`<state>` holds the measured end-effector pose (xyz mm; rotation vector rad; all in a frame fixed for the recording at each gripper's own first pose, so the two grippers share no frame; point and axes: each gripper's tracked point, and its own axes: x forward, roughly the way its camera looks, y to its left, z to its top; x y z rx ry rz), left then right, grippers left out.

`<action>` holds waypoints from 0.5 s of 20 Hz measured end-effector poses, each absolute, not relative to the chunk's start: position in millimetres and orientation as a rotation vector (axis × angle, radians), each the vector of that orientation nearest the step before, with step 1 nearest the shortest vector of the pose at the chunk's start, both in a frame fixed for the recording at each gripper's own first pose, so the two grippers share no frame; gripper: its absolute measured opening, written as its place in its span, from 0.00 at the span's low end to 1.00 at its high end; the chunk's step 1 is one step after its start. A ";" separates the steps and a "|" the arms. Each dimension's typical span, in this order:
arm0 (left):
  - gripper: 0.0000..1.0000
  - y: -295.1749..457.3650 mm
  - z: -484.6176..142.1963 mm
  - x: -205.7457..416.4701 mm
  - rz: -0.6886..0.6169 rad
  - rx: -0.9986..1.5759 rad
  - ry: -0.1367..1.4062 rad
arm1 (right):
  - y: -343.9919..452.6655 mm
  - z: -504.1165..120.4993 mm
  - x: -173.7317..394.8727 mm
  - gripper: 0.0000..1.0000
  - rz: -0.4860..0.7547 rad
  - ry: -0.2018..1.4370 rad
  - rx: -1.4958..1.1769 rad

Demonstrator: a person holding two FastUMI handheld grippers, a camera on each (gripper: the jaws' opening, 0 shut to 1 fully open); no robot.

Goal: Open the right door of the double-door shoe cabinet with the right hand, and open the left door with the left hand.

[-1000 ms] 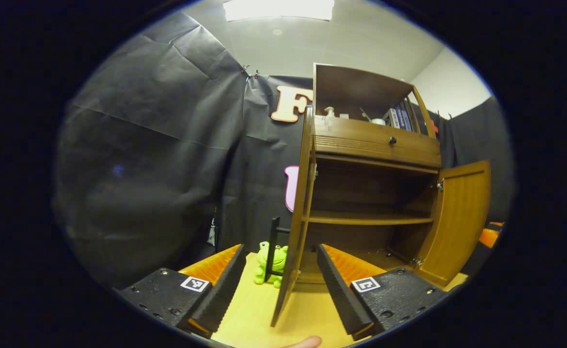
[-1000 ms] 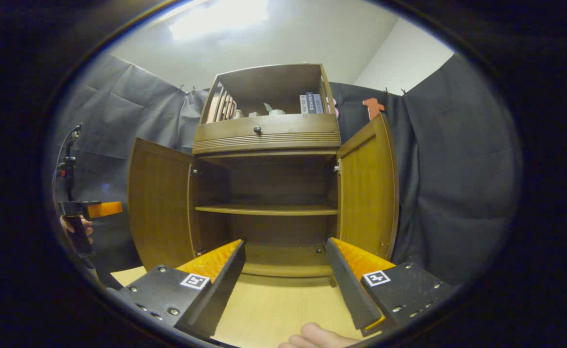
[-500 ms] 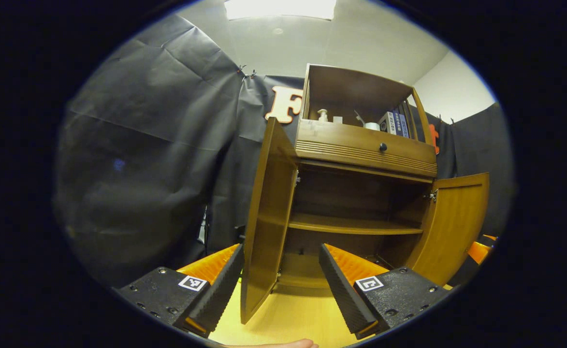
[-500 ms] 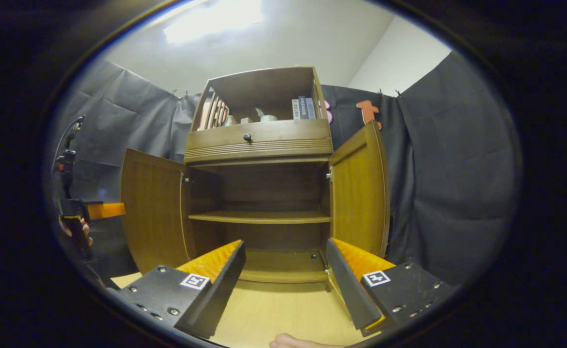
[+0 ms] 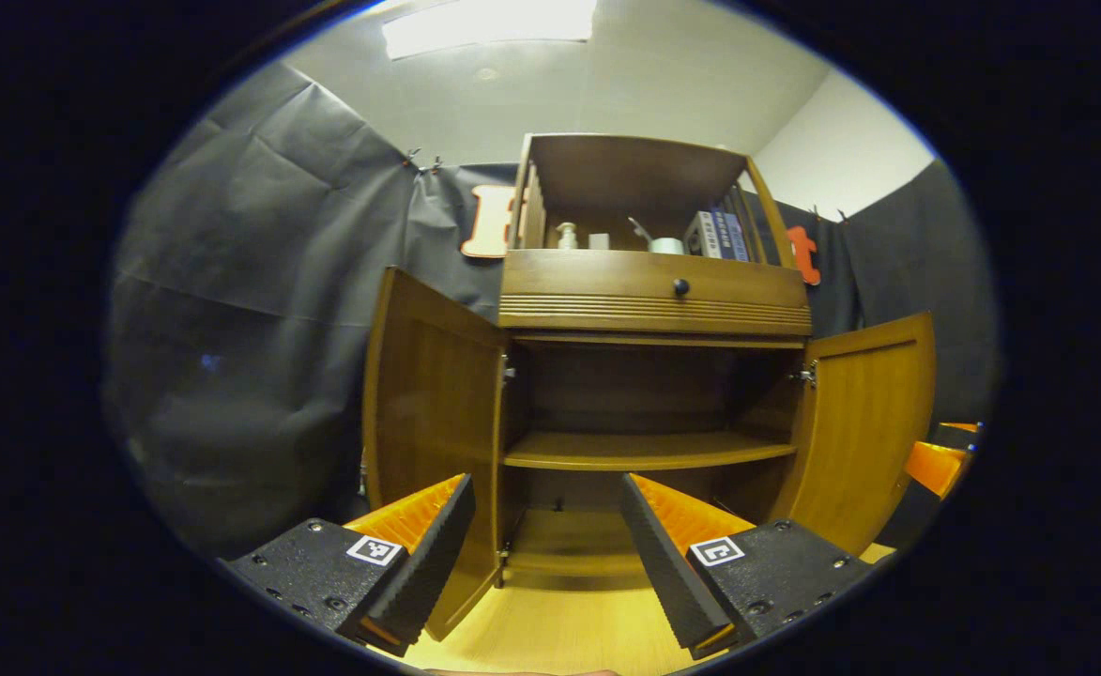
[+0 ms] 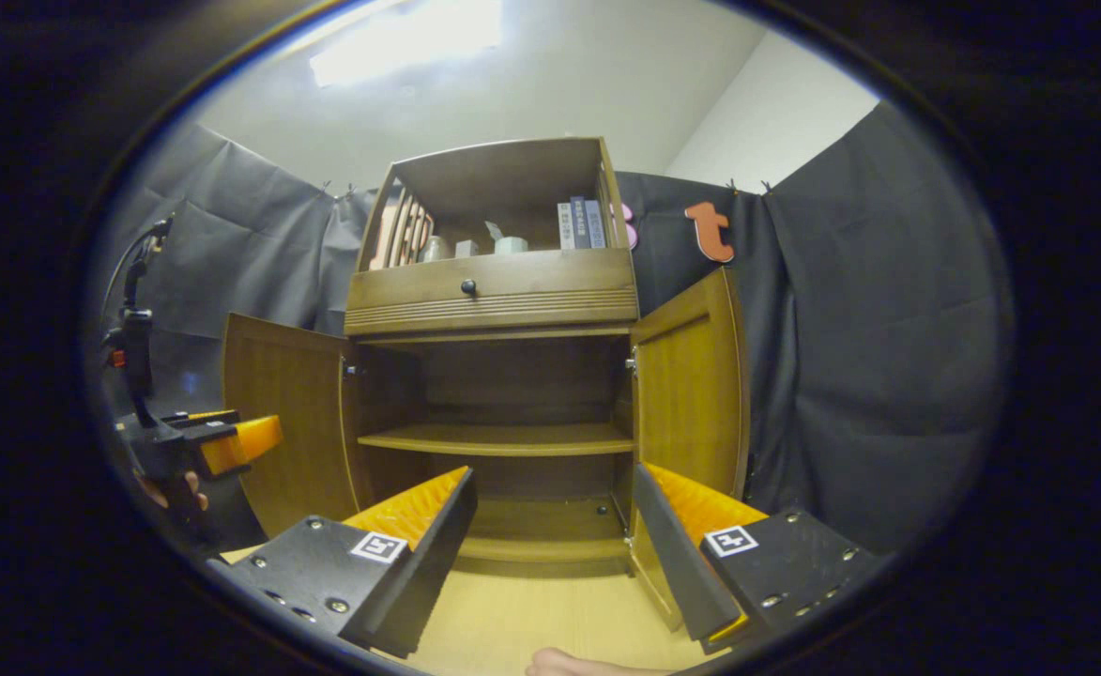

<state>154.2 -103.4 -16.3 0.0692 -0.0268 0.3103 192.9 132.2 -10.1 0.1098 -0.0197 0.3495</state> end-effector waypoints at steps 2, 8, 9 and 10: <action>0.92 -119.3 -20.1 161.9 0.298 0.092 -0.023 | 136.3 -8.0 188.3 0.99 0.362 -0.029 0.114; 0.93 -157.1 -38.6 176.5 0.285 0.085 -0.004 | 120.5 -22.3 182.3 0.99 0.337 -0.013 0.161; 0.93 -161.9 -40.2 178.6 0.289 0.084 -0.001 | 115.8 -30.4 184.1 0.99 0.315 0.001 0.161; 0.93 -168.8 -42.3 181.6 0.286 0.086 -0.001 | 113.9 -37.7 183.6 0.99 0.305 0.011 0.139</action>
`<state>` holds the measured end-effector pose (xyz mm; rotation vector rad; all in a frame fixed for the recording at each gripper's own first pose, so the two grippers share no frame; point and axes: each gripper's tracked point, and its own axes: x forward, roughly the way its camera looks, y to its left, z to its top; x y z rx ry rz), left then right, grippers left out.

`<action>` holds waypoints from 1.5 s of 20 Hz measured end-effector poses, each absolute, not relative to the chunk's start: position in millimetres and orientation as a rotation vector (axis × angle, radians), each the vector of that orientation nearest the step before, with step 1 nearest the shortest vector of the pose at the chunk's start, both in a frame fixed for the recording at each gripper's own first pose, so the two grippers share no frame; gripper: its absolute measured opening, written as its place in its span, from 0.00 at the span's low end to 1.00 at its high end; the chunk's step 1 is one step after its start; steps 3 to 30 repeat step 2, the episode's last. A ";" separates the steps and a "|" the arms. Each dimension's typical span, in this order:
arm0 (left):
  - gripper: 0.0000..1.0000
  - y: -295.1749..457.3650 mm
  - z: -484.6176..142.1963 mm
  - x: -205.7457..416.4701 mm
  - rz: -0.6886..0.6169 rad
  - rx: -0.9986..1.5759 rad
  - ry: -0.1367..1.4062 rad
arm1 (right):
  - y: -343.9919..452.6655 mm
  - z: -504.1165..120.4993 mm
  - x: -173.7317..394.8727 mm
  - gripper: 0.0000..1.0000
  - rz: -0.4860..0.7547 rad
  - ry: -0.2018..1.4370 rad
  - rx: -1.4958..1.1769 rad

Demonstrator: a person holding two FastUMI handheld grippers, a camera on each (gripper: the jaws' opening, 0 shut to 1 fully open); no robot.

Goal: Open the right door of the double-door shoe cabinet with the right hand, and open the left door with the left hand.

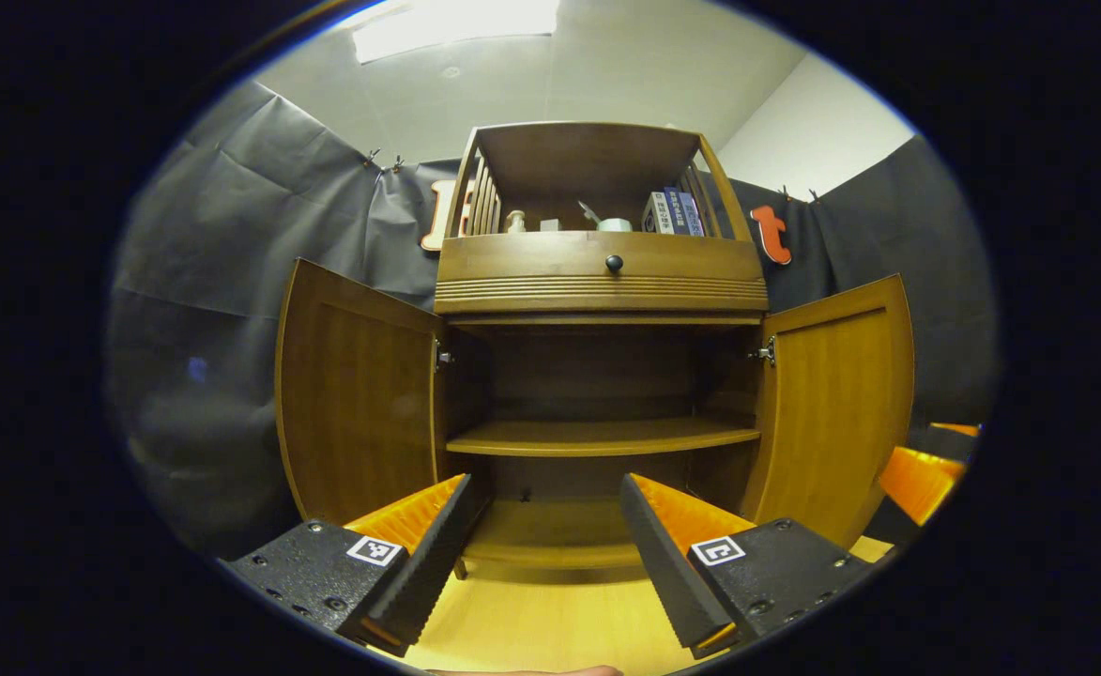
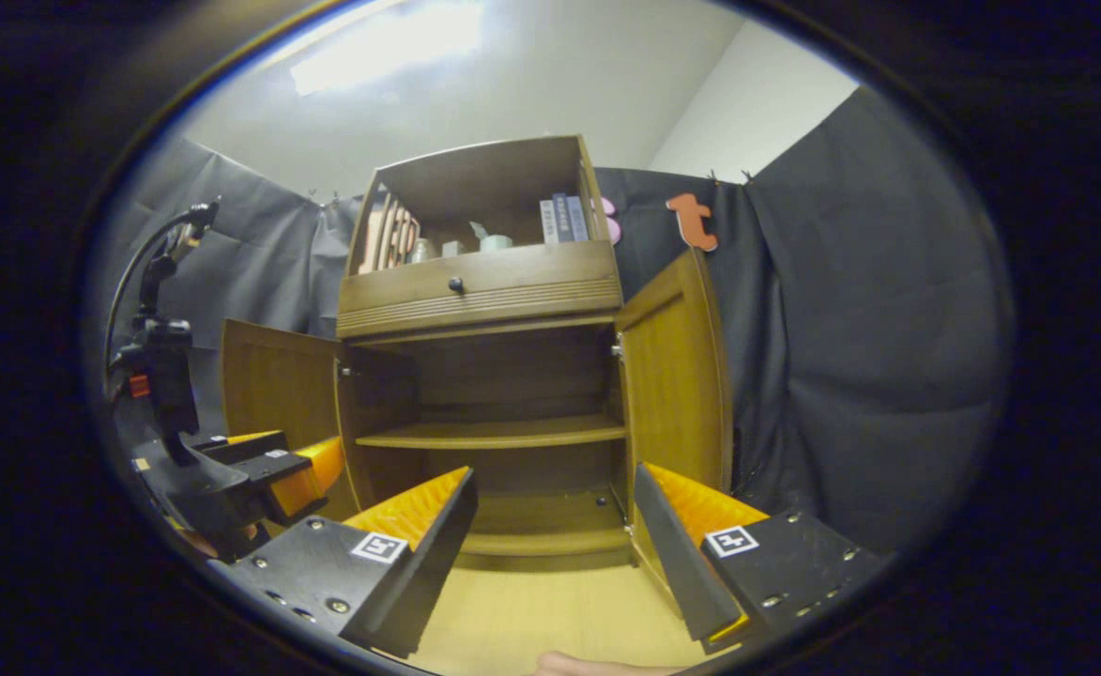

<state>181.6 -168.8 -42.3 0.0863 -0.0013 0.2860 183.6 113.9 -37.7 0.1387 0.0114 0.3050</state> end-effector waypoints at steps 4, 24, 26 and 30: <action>0.94 -183.3 -45.6 185.9 0.262 0.074 0.005 | 113.5 -44.2 179.9 1.00 0.305 0.009 0.077; 0.94 -183.3 -45.6 185.9 0.262 0.074 0.005 | 113.5 -44.2 179.9 1.00 0.305 0.009 0.077; 0.94 -183.3 -45.6 185.9 0.262 0.074 0.005 | 113.5 -44.2 179.9 1.00 0.305 0.009 0.077; 0.94 -183.3 -45.6 185.9 0.262 0.074 0.005 | 113.5 -44.2 179.9 1.00 0.305 0.009 0.077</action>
